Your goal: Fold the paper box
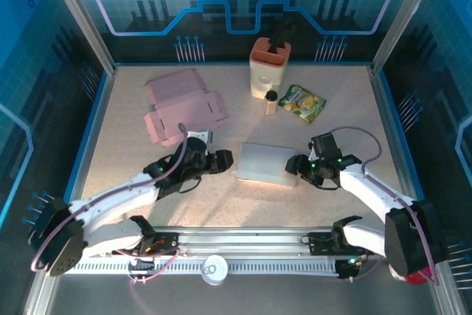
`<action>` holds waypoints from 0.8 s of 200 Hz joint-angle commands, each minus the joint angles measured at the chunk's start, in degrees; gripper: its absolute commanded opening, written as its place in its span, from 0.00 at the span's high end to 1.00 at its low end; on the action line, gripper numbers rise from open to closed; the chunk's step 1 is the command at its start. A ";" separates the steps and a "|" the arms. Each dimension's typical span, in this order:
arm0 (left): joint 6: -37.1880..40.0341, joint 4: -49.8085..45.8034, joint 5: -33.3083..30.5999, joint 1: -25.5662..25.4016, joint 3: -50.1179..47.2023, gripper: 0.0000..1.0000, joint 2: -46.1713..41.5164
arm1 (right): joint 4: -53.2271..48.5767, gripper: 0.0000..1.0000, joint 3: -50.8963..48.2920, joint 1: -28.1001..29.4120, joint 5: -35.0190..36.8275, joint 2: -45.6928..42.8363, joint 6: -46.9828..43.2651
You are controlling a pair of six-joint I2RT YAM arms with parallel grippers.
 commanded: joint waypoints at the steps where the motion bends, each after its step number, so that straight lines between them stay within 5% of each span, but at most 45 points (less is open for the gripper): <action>1: 4.65 0.35 9.65 2.29 4.21 0.33 6.72 | -0.11 0.38 1.32 -1.29 -1.31 1.25 -2.53; 67: 5.91 7.43 14.49 2.91 9.27 0.47 24.50 | 1.07 0.38 1.15 -2.36 -2.66 2.74 -3.96; 160: 5.03 10.96 14.12 2.95 6.98 0.63 29.01 | 3.49 0.42 -0.02 -3.22 -3.42 5.90 -5.02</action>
